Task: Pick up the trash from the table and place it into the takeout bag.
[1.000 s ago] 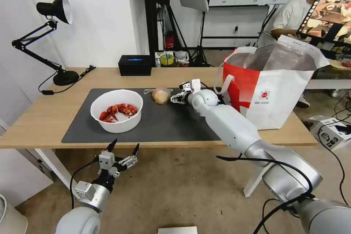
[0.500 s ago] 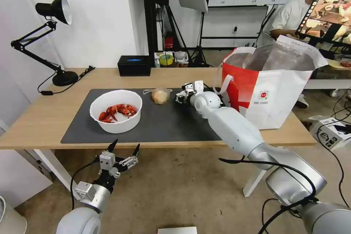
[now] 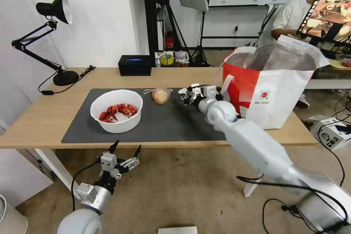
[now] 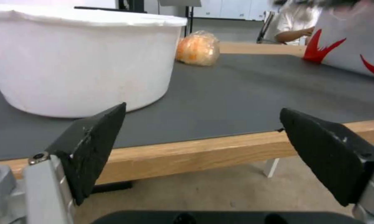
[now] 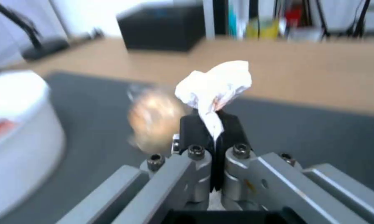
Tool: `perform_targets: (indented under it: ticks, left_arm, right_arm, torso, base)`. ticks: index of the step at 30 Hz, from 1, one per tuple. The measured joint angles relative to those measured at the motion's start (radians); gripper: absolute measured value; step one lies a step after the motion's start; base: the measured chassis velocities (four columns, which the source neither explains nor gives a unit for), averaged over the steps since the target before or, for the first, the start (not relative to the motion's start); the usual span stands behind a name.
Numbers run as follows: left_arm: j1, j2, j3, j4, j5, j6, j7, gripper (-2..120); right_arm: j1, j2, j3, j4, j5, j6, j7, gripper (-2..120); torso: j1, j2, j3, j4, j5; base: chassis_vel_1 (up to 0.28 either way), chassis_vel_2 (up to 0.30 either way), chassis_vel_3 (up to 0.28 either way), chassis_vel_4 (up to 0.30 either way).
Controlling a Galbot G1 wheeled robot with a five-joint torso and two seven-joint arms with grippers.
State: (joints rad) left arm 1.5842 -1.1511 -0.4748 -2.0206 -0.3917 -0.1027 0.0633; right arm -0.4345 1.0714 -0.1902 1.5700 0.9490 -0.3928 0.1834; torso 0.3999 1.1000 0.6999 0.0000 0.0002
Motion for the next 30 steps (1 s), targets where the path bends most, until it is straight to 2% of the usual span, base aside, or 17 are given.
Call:
perform_targets:
  ticks: [2, 5, 6, 8, 14, 22, 24, 30]
  left_arm:
    - [0.000, 0.000, 0.001, -0.001, 0.000, 0.000, 0.000, 100]
    - [0.000, 0.002, 0.006, -0.003, 0.003, 0.000, -0.001, 100]
    - [0.000, 0.002, 0.006, -0.003, 0.003, 0.000, -0.001, 100]
    - [0.002, 0.000, 0.008, -0.004, 0.005, 0.000, -0.001, 100]
    - [0.007, -0.004, 0.014, -0.005, 0.013, 0.000, -0.001, 100]
    - [0.005, -0.008, 0.028, -0.009, 0.016, 0.001, -0.001, 100]
    - [0.009, -0.011, 0.033, -0.015, 0.015, 0.004, -0.001, 100]
    - [0.016, -0.009, 0.040, -0.019, 0.016, 0.005, 0.001, 100]
  right_arm:
    - [-0.008, -0.009, 0.010, 0.020, 0.000, 0.004, 0.004, 0]
    - [-0.065, -0.074, 0.092, 0.166, -0.039, 0.078, 0.018, 0]
    - [-0.065, -0.074, 0.092, 0.166, -0.039, 0.078, 0.018, 0]
    - [-0.100, -0.111, 0.153, 0.246, -0.049, 0.120, 0.042, 0]
    - [-0.114, -0.182, 0.269, 0.326, -0.038, 0.149, 0.099, 0]
    - [-0.064, -0.255, 0.348, 0.308, 0.025, 0.129, 0.123, 0]
    - [-0.039, -0.291, 0.353, 0.280, 0.051, 0.097, 0.185, 0]
    - [-0.011, -0.335, 0.348, 0.221, 0.112, 0.023, 0.273, 0]
  torso:
    - [0.000, 0.000, 0.000, 0.0000, 0.0001]
    - [0.000, 0.000, 0.000, -0.0001, 0.0000]
    - [0.000, 0.000, 0.000, -0.0001, 0.0000]
    - [0.000, 0.000, 0.000, -0.0001, 0.0001]
    - [0.000, 0.000, 0.000, -0.0001, 0.0000]
    - [0.000, 0.000, 0.000, -0.0001, -0.0001]
    - [0.000, 0.000, 0.000, -0.0001, 0.0000]
    - [0.000, 0.000, 0.000, 0.0000, 0.0000]
  base:
    - [0.000, 0.000, 0.000, 0.000]
    - [0.000, 0.000, 0.000, 0.000]
    - [0.000, 0.000, 0.000, 0.000]
    - [0.000, 0.000, 0.000, 0.000]
    - [0.000, 0.000, 0.000, 0.000]
    - [0.000, 0.000, 0.000, 0.000]
    - [0.000, 0.000, 0.000, 0.000]
    - [0.000, 0.000, 0.000, 0.000]
